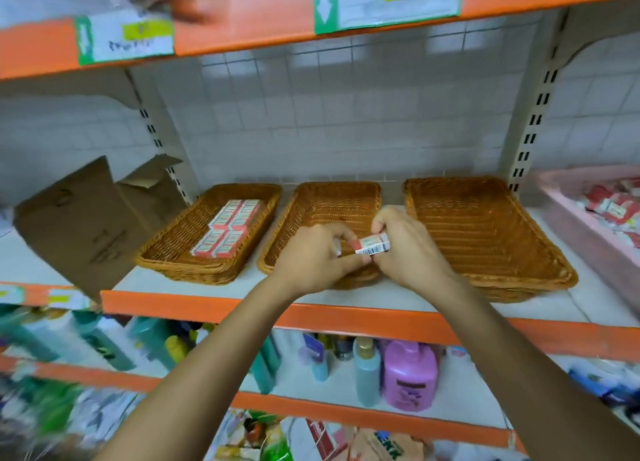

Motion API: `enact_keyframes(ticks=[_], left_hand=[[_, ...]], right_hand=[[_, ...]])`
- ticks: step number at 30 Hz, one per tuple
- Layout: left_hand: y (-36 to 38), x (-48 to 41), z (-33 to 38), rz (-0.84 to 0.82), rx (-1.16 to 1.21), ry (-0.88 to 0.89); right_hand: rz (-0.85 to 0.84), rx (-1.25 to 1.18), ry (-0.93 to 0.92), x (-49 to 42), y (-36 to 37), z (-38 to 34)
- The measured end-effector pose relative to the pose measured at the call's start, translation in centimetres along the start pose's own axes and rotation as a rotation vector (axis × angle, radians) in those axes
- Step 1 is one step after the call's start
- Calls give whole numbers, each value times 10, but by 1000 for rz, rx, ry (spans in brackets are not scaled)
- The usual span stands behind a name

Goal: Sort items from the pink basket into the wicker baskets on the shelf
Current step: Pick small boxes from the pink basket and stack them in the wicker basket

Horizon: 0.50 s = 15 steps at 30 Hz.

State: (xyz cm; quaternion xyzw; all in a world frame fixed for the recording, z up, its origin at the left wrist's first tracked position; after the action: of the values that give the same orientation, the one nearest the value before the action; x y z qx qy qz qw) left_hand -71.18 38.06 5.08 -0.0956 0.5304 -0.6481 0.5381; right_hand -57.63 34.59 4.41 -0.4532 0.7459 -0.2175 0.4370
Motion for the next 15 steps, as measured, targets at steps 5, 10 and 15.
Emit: enact_keyframes(ticks=[5, 10, 15], left_hand=[[-28, 14, -49, 163, -69, -62], [-47, 23, -88, 224, -106, -105], [-62, 18, -118, 279, -186, -193]], right_hand=[[-30, -185, 180, -1, 40, -36], [-78, -335, 228, -6, 68, -67], [-88, -464, 295, -25, 98, -82]])
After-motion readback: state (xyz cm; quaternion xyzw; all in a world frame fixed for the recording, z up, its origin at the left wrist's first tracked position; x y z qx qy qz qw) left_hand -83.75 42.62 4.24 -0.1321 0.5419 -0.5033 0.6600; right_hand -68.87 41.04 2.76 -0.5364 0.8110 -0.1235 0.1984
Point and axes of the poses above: each hand's wrist, its own x-axis away from the middle knuckle, its own y-axis out of the palm, z = x × y, the point moved 4 cm from there along -x, towards the middle knuckle, and after that the axes turned 12 degrees about z, right-handed, at the moved point
